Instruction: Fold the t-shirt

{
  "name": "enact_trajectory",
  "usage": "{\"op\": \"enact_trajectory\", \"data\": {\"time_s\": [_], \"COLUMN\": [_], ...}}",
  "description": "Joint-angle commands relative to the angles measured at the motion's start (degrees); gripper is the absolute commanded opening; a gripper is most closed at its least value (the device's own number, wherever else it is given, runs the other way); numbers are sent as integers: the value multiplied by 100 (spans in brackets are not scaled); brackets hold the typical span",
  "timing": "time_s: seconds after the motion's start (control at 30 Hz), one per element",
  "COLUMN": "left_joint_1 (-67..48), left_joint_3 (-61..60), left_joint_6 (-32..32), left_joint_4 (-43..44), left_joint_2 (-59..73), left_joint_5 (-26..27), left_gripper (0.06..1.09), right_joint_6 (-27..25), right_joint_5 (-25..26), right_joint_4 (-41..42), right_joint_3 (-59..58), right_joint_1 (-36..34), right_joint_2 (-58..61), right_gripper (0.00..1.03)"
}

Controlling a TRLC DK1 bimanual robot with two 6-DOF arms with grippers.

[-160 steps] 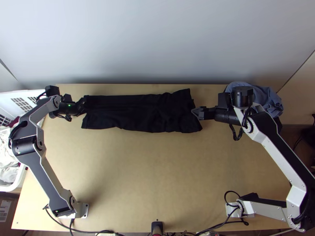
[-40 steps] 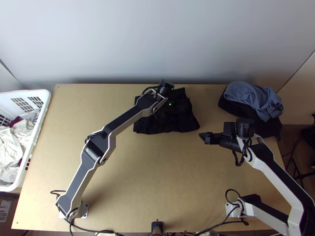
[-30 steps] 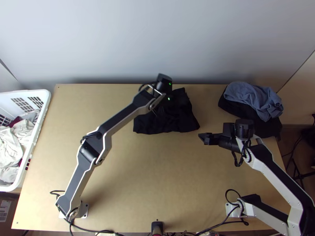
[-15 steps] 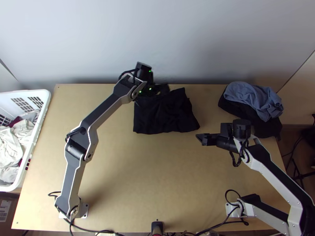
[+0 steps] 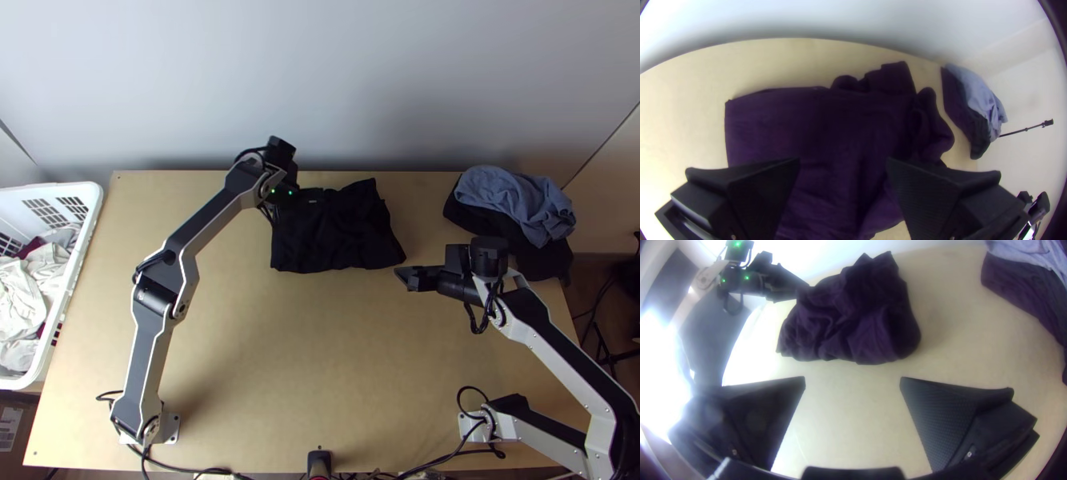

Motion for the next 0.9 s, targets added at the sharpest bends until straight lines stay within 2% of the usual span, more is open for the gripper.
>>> {"op": "enact_trajectory", "data": {"time_s": [0.0,0.5,0.8,0.87], "left_joint_1": [-176,-975,-1652,-1670], "left_joint_3": [-7,2,-7,37], "left_joint_6": [98,555,441,248], "left_joint_4": [-160,-846,-951,-819], "left_joint_2": [-48,-321,-31,128], "left_joint_5": [239,477,653,653], "left_gripper": [100,100,100,100], "right_joint_6": [-19,-107,-151,-160], "right_joint_5": [2,-25,-25,-25], "right_joint_4": [-28,-36,-28,-28], "right_joint_3": [-15,-85,-261,-305], "right_joint_1": [-17,-149,-175,-210], "right_joint_2": [39,100,109,100], "right_gripper": [99,99,99,99]}}
